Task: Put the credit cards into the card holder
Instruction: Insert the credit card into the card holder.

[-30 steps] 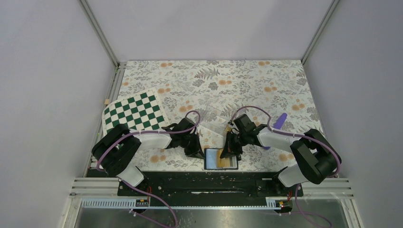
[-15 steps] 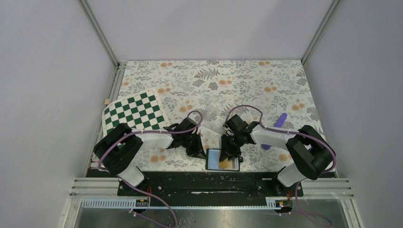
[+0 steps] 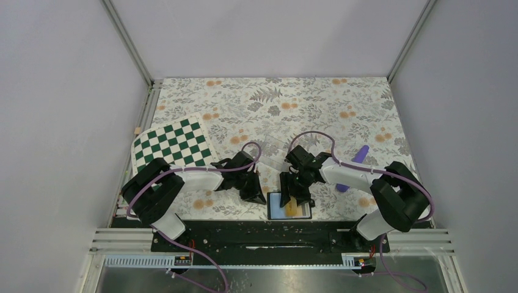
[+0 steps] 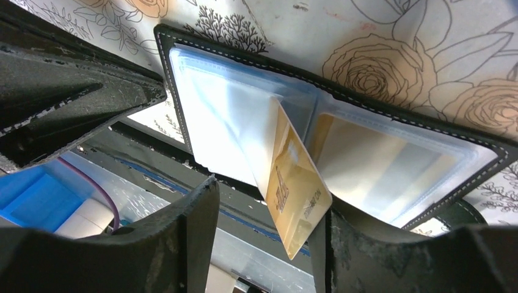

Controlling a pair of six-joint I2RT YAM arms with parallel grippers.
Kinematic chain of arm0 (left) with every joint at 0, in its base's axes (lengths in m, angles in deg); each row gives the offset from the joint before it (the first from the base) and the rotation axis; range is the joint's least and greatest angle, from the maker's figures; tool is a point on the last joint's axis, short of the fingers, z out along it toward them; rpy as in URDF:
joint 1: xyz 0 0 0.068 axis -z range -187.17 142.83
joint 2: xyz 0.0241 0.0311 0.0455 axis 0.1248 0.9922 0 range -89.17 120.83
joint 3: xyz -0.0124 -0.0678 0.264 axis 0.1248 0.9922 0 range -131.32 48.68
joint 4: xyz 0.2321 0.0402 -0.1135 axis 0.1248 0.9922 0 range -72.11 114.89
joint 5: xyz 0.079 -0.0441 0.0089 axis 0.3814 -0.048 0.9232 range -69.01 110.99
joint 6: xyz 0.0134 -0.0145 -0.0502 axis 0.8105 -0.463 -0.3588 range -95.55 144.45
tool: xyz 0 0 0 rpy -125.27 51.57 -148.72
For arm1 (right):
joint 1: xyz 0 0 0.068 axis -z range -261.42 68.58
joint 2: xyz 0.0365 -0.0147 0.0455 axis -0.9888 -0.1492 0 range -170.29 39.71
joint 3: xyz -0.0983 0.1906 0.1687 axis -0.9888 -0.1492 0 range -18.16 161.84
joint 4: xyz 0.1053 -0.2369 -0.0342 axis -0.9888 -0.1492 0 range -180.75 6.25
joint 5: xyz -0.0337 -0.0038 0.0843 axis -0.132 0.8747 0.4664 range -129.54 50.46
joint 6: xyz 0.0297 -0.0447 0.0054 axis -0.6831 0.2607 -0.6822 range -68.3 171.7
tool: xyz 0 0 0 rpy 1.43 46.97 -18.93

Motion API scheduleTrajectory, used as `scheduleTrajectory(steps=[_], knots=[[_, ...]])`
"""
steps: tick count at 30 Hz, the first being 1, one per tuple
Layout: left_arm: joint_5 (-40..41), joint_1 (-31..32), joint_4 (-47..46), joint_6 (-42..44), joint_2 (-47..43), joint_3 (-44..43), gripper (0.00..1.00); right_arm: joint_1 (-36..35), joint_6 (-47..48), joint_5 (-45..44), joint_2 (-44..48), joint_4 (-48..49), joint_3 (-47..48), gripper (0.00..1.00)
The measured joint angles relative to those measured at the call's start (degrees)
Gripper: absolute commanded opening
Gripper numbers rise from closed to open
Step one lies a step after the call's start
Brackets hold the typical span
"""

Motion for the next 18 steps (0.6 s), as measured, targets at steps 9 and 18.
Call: scheduleTrajectory(steps=[9, 18], knots=[[0.00, 0.17, 0.24, 0.13, 0.42, -0.50, 0.00, -0.26, 0.74, -2.73, 1.14, -4.15, 1.53, 0.69], [-0.04, 0.83, 0.17, 0.13, 1.36, -1.38, 0.00, -0.39, 1.36, -4.79, 0.98, -6.19, 1.62, 0.67]])
